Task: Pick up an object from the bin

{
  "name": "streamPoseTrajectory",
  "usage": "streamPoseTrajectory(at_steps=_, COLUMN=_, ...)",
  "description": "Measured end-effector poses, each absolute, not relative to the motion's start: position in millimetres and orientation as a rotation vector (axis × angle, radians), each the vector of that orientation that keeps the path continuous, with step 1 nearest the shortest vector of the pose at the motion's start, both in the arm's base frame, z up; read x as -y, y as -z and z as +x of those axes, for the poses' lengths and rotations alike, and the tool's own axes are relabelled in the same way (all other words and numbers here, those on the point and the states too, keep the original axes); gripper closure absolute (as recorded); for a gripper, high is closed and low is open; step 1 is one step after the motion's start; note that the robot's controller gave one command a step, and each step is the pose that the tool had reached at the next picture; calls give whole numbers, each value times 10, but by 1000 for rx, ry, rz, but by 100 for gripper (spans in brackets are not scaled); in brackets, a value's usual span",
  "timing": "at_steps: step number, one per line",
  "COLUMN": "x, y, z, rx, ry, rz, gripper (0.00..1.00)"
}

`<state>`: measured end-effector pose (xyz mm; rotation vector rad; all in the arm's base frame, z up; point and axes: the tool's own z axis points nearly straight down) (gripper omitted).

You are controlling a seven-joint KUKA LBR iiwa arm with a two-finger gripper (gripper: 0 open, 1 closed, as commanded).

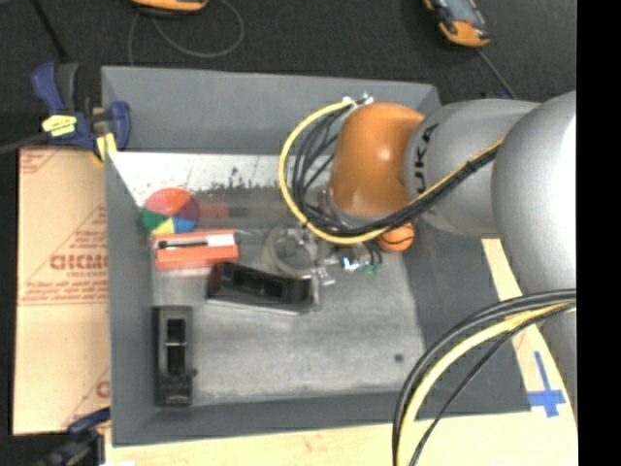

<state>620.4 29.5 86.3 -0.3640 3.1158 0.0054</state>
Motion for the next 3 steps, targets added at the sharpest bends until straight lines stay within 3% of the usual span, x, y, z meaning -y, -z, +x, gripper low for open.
streamPoseTrajectory(at_steps=1, x=-861, y=-797, z=6043, rx=-3119, ry=4, rz=-280, gripper=100)
streamPoseTrajectory(at_steps=2, x=-861, y=-797, z=6043, rx=-3118, ry=5, rz=-281, gripper=100)
streamPoseTrajectory(at_steps=3, x=-945, y=-1237, z=6049, rx=-3141, ry=10, rz=-219, gripper=100)
